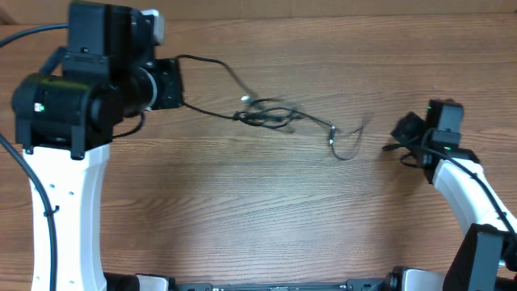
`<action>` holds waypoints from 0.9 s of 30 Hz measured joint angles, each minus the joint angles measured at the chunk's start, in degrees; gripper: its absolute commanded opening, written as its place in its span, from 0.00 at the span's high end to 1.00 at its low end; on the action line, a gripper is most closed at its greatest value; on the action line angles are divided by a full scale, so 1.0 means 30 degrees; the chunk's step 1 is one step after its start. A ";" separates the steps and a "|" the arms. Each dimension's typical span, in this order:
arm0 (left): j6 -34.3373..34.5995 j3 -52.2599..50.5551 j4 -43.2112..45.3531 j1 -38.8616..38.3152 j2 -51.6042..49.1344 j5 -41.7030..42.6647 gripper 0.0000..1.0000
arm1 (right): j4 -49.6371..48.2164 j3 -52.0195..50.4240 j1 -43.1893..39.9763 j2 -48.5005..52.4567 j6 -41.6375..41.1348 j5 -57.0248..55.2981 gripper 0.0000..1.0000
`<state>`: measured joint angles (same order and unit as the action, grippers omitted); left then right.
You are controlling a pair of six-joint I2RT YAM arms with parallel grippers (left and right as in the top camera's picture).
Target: Untangle cables
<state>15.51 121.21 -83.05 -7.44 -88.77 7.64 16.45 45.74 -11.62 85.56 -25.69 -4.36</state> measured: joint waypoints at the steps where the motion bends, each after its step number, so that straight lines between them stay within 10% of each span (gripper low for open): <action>1: 0.0233 0.0000 0.0000 0.0386 0.0000 -0.0248 0.96 | 0.0182 0.0000 -0.0401 0.0000 -0.0131 -0.0044 0.34; 6: 0.1362 0.0000 0.0117 0.1880 0.0000 -0.0729 0.96 | 0.0342 0.0000 -0.1989 0.0000 -0.0933 0.1071 0.01; 16: -0.1086 0.0000 0.1056 0.1290 -0.0219 0.4663 0.96 | -0.2703 -0.0007 0.1836 0.0000 0.2630 1.4025 0.00; 27: -0.1129 0.0000 0.1056 0.0131 -0.1275 0.5967 0.96 | -0.6601 -0.0007 1.1242 0.0000 0.2951 1.7092 0.01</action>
<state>12.12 121.21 -79.88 -7.05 -92.60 25.54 -3.36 45.71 22.11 85.56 -16.84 46.92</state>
